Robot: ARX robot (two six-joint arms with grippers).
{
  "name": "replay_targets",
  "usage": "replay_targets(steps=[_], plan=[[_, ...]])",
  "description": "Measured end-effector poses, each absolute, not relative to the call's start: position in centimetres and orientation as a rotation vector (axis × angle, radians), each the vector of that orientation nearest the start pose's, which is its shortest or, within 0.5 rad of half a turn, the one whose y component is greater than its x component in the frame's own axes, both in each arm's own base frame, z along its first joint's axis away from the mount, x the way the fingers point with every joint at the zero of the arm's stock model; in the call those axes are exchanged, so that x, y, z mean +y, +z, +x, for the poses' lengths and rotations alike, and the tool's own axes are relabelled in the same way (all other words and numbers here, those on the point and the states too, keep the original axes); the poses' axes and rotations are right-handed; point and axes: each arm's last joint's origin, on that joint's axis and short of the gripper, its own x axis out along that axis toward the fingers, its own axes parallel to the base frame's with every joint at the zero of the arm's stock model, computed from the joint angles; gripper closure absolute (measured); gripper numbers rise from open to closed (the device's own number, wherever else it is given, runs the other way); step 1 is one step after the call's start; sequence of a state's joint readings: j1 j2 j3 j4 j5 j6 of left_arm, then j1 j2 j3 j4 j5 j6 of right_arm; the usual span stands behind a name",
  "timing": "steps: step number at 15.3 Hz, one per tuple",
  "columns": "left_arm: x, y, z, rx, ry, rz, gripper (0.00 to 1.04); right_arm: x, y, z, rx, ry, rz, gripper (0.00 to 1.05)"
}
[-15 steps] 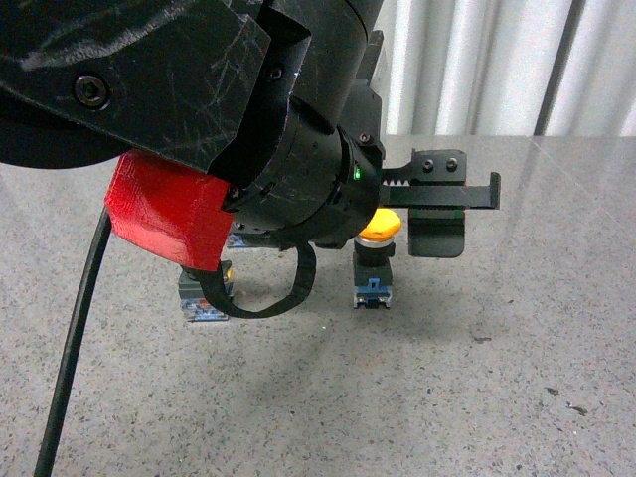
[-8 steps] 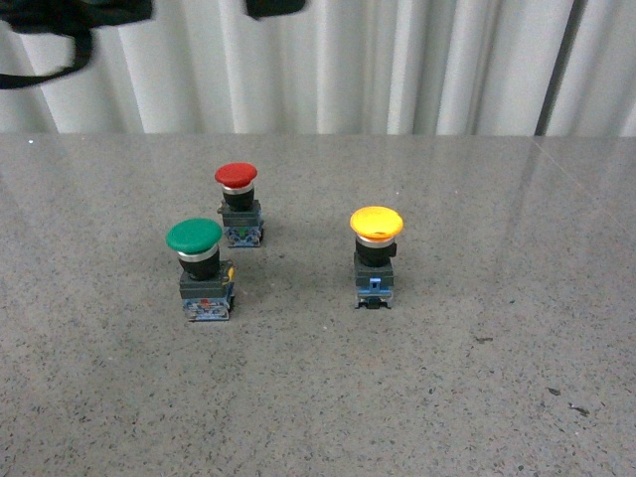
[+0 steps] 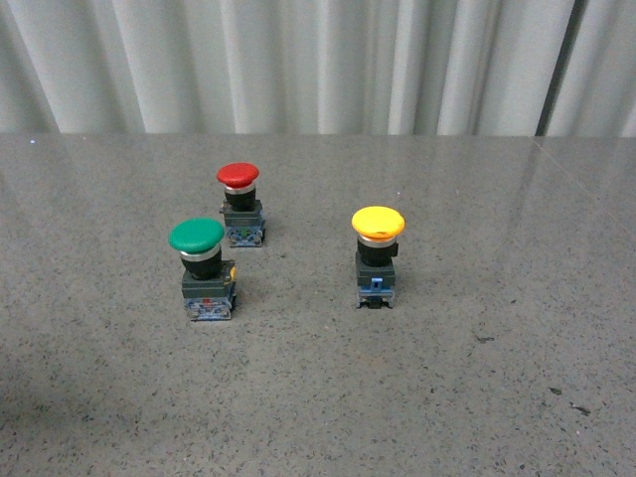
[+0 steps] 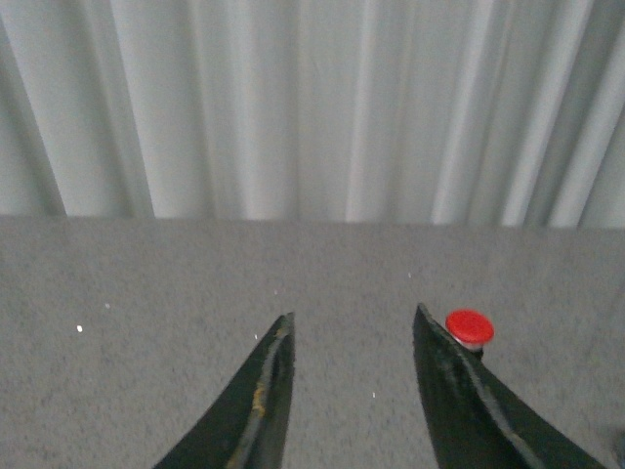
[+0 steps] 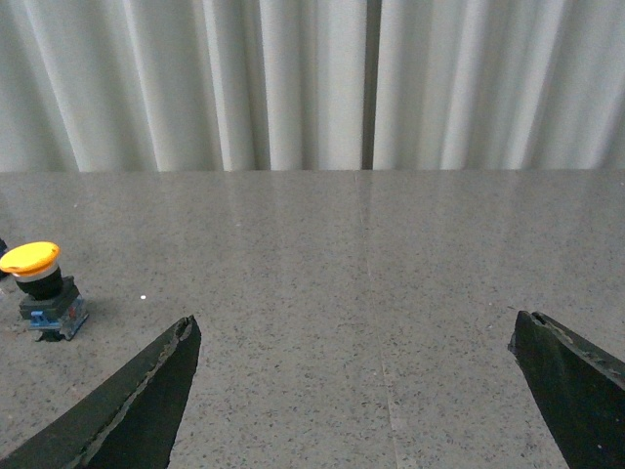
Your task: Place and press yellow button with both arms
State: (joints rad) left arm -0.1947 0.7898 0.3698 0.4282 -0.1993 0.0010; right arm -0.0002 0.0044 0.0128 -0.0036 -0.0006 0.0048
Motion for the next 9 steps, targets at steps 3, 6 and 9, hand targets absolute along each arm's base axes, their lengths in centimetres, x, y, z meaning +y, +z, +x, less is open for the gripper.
replay_targets(steps=[3, 6, 9], plan=[[-1.9, 22.1, 16.1, 0.01, 0.002, 0.002, 1.0, 0.0, 16.7, 9.7, -0.004, 0.0, 0.005, 0.07], [-1.2, 20.6, 14.9, 0.004, 0.005, 0.001, 1.03, 0.0, 16.7, 9.7, -0.004, 0.0, 0.005, 0.07], [0.2, 19.4, 13.8, 0.006, 0.027, 0.0, 1.03, 0.0, 16.7, 9.7, -0.004, 0.0, 0.005, 0.07]])
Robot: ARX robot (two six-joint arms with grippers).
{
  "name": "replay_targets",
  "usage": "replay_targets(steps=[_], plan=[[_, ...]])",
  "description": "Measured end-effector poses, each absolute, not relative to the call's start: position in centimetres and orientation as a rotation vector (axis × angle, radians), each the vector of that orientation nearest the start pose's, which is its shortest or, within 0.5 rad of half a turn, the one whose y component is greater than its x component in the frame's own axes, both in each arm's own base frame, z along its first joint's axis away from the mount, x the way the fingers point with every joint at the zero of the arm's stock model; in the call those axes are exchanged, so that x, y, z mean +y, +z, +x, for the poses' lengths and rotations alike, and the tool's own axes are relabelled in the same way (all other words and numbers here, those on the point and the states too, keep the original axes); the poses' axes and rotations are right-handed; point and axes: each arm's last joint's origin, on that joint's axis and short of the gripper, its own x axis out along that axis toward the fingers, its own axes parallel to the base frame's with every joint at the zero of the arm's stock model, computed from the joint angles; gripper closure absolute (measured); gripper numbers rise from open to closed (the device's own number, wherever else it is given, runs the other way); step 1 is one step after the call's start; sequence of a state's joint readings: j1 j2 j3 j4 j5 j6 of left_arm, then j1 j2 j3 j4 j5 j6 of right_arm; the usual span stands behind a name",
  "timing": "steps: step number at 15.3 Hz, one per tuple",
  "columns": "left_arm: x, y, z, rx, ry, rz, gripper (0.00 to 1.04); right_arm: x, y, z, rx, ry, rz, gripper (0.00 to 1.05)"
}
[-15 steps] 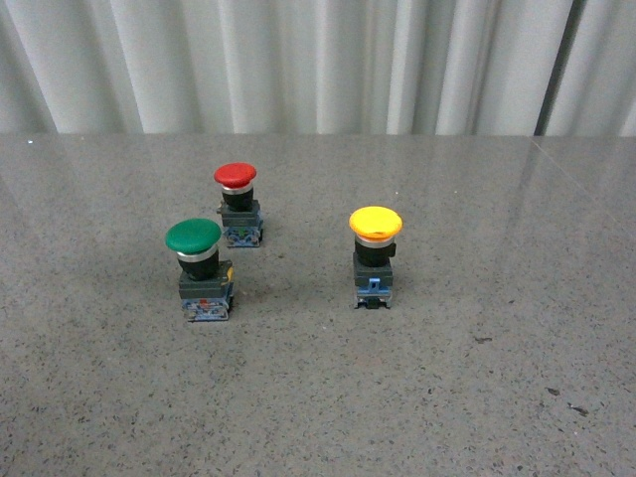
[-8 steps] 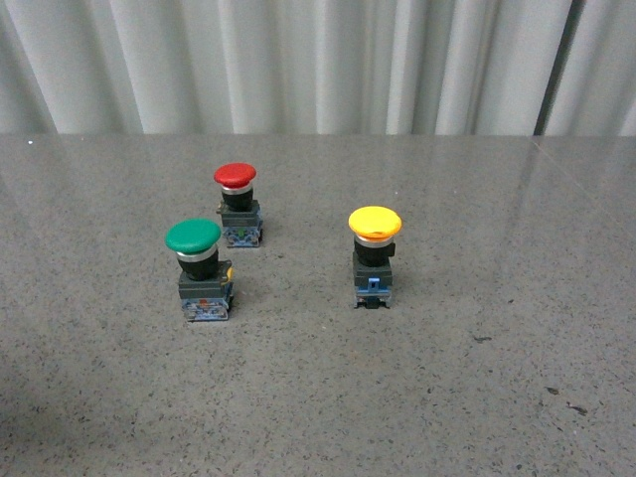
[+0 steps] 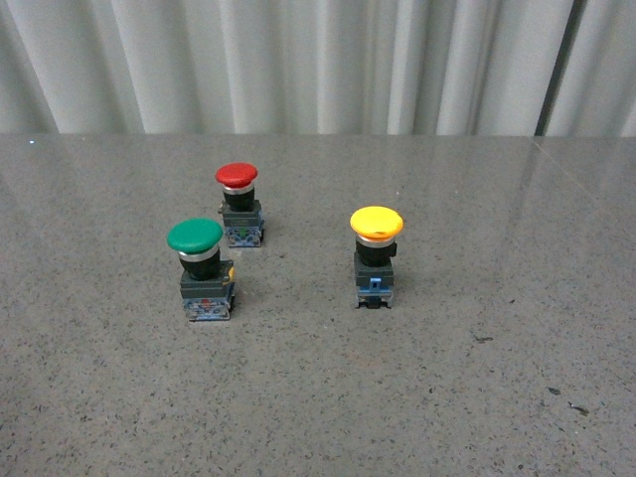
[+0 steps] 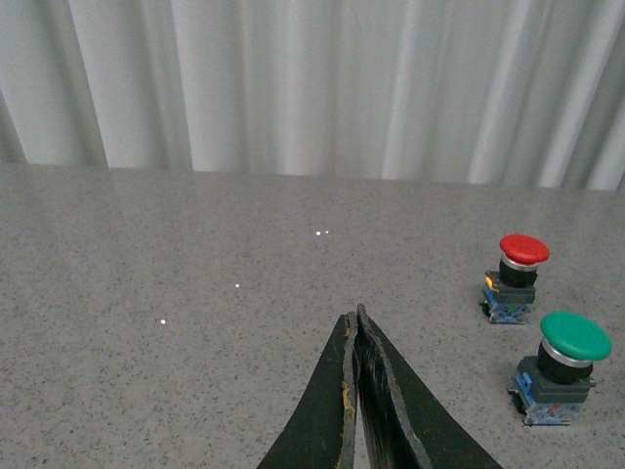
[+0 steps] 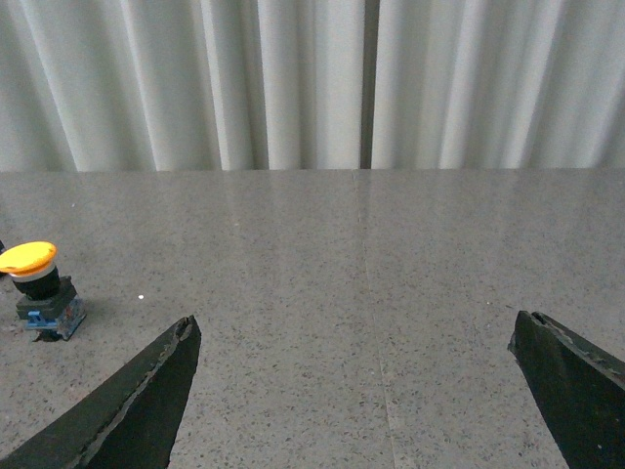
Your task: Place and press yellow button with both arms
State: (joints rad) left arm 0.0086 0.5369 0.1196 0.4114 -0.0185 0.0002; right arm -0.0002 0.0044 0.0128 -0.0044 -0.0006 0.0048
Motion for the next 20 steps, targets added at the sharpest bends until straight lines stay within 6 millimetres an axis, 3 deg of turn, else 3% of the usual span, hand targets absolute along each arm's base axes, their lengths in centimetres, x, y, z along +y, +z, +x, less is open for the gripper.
replay_targets(steps=[8, 20], plan=[[0.0, 17.2, 11.7, -0.018, 0.0, 0.001, 1.03, 0.0, 16.7, 9.7, -0.004, 0.0, 0.005, 0.07], [0.0, 16.7, 9.8, 0.006, 0.0, 0.0, 1.03, 0.0, 16.7, 9.7, -0.005, 0.0, 0.005, 0.07]])
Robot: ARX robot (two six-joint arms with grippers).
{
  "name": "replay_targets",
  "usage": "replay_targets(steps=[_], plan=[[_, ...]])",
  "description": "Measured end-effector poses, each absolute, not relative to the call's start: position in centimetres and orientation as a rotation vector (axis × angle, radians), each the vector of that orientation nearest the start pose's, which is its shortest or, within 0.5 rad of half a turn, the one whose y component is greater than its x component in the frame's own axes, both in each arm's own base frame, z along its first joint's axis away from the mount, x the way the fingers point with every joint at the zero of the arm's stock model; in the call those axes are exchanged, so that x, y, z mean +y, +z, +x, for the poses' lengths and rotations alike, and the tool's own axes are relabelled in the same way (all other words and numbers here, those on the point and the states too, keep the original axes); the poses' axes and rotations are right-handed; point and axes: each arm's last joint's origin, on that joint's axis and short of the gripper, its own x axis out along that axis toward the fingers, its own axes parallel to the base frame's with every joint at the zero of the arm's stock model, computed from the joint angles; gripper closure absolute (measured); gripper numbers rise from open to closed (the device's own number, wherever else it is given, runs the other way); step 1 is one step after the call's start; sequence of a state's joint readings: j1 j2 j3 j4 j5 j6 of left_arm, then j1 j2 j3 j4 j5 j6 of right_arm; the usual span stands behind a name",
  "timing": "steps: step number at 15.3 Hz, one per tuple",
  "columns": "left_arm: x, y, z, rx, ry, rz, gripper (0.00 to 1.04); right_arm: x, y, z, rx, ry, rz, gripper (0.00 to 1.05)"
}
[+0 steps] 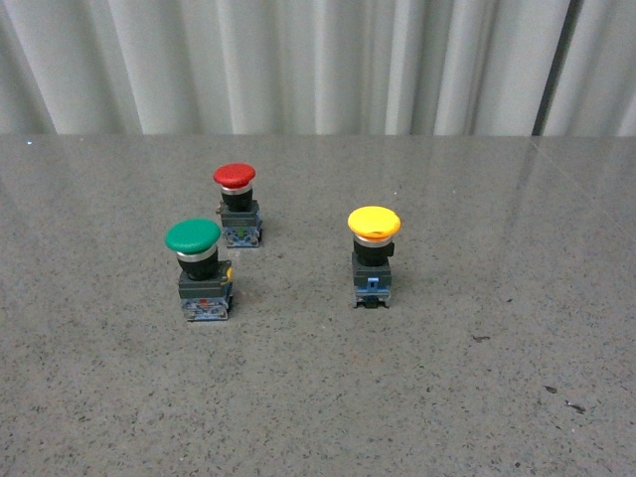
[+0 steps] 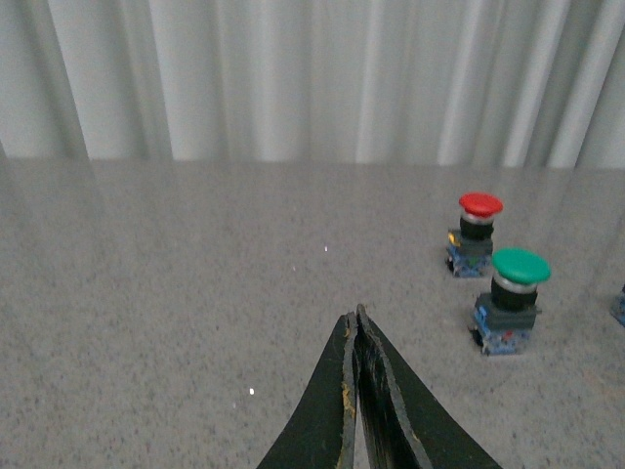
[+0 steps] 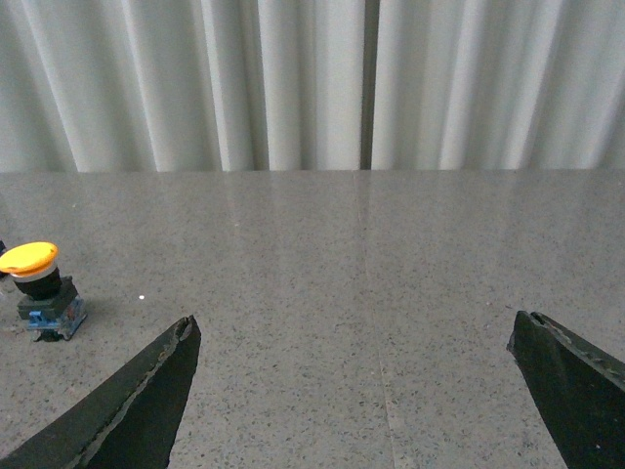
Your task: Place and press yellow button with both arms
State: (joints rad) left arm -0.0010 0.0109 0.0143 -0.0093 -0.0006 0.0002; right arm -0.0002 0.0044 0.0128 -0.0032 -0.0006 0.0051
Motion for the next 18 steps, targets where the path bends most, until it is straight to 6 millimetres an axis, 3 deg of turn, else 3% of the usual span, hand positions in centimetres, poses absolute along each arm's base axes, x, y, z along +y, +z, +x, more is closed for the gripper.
replay_targets(steps=[2, 3, 8, 9, 10, 11, 12, 13, 14, 15, 18], plan=[[0.0, 16.8, 9.7, -0.004, -0.001, 0.001, 1.03, 0.0, 16.7, 9.7, -0.003, 0.0, 0.005, 0.07], [0.0, 16.7, 9.7, 0.002, -0.001, 0.001, 0.98, 0.0, 16.7, 9.7, -0.005, 0.0, 0.005, 0.07], [0.0, 16.7, 9.7, 0.0, -0.001, 0.001, 0.43, 0.0, 16.6, 9.7, 0.008, 0.009, 0.009, 0.07], [0.0, 16.7, 9.7, 0.0, -0.001, 0.001, 0.32, 0.1, 16.7, 10.1, 0.089, 0.098, 0.052, 0.07], [0.0, 16.7, 9.7, -0.001, 0.001, 0.001, 0.22, 0.5, 18.1, 11.2, 0.11, 0.175, 0.086, 0.07], [0.0, 16.7, 9.7, 0.0, -0.001, 0.001, 0.09, 1.6, 20.7, 12.5, 0.055, 0.264, 0.084, 0.07], [0.0, 16.7, 9.7, -0.001, 0.0, 0.001, 0.07, 3.9, 25.5, 16.6, -0.044, 0.335, 0.079, 0.07], [0.0, 16.7, 9.7, 0.0, -0.001, 0.001, 0.07, 7.0, 25.8, 21.1, 0.056, 0.397, 0.073, 0.07], [0.0, 16.7, 9.7, 0.0, -0.001, 0.001, 0.07, 13.4, 23.8, 27.3, 0.237, 0.458, 0.025, 0.07], [0.0, 16.7, 9.7, 0.0, 0.0, 0.001, 0.07, 14.9, 22.9, 28.3, 0.275, 0.46, 0.006, 0.16], [0.0, 16.7, 9.7, 0.0, -0.001, 0.001, 0.07, 16.5, 20.9, 29.0, 0.357, 0.473, -0.038, 0.38]])
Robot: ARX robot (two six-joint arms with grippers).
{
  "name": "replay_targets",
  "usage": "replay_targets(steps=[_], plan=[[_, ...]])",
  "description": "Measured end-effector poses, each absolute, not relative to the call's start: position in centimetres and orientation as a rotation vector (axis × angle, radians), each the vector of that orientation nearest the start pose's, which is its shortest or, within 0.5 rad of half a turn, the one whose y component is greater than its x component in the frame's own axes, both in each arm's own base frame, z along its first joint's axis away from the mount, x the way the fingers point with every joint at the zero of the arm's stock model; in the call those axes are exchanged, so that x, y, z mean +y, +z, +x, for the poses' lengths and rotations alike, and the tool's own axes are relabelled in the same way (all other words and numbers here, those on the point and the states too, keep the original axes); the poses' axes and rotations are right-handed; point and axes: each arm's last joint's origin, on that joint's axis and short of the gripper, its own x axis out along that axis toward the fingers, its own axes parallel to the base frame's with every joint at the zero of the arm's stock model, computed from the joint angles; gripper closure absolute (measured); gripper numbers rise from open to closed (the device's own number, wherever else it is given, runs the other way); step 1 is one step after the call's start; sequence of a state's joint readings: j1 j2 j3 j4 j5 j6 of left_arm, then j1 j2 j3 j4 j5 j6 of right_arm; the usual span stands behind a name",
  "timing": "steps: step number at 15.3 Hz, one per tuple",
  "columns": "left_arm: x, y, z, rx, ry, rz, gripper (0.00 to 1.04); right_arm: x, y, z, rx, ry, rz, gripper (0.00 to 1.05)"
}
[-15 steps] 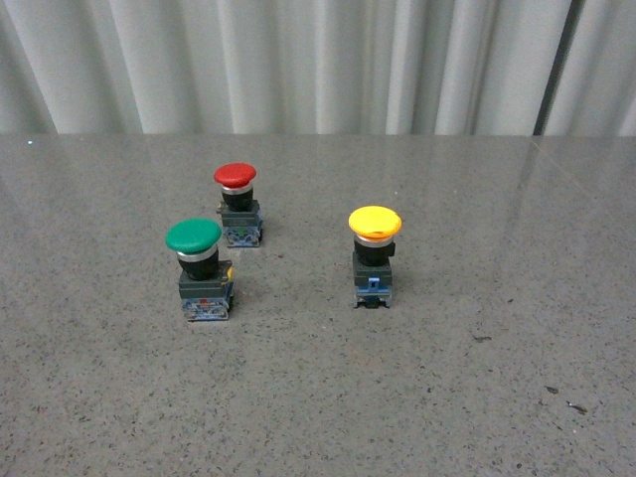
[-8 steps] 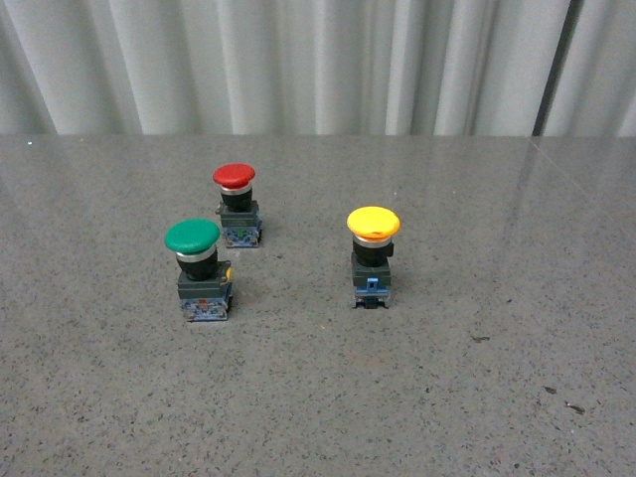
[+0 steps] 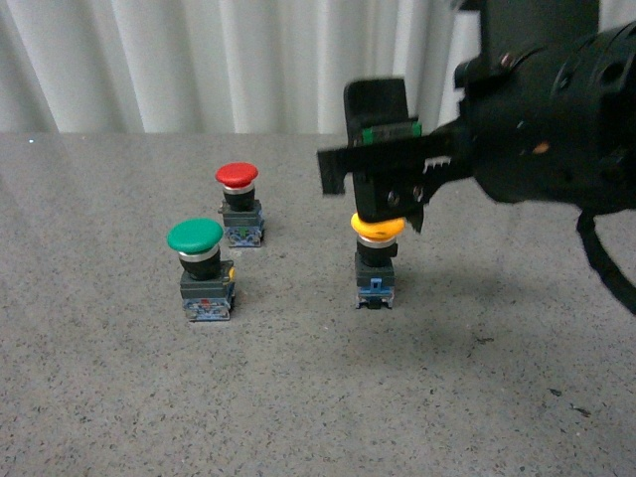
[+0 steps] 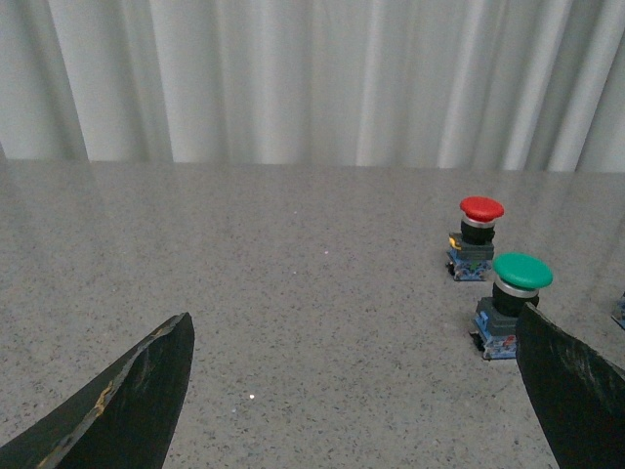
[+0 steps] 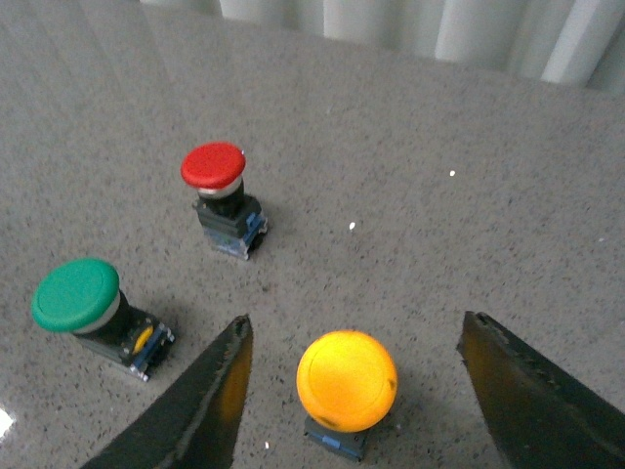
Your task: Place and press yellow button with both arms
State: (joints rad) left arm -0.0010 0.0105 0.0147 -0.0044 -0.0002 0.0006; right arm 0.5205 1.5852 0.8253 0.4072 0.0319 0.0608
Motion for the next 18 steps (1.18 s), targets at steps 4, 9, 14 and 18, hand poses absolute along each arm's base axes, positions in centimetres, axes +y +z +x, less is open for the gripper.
replay_targets(steps=[4, 9, 14, 18], plan=[[0.0, 16.7, 9.7, 0.0, -0.001, 0.001, 0.07, 17.8, 20.4, 29.9, 0.374, 0.45, -0.069, 0.8], [0.0, 16.7, 9.7, 0.0, -0.001, 0.001, 0.07, 18.0, 19.0, 31.0, 0.438, 0.404, -0.089, 1.03], [0.0, 16.7, 9.7, 0.0, -0.001, 0.001, 0.07, 17.5, 18.4, 31.4, 0.462, 0.387, -0.087, 1.03], [0.0, 16.7, 9.7, 0.0, -0.001, 0.001, 0.07, 17.9, 18.3, 31.3, 0.462, 0.406, -0.088, 1.03]])
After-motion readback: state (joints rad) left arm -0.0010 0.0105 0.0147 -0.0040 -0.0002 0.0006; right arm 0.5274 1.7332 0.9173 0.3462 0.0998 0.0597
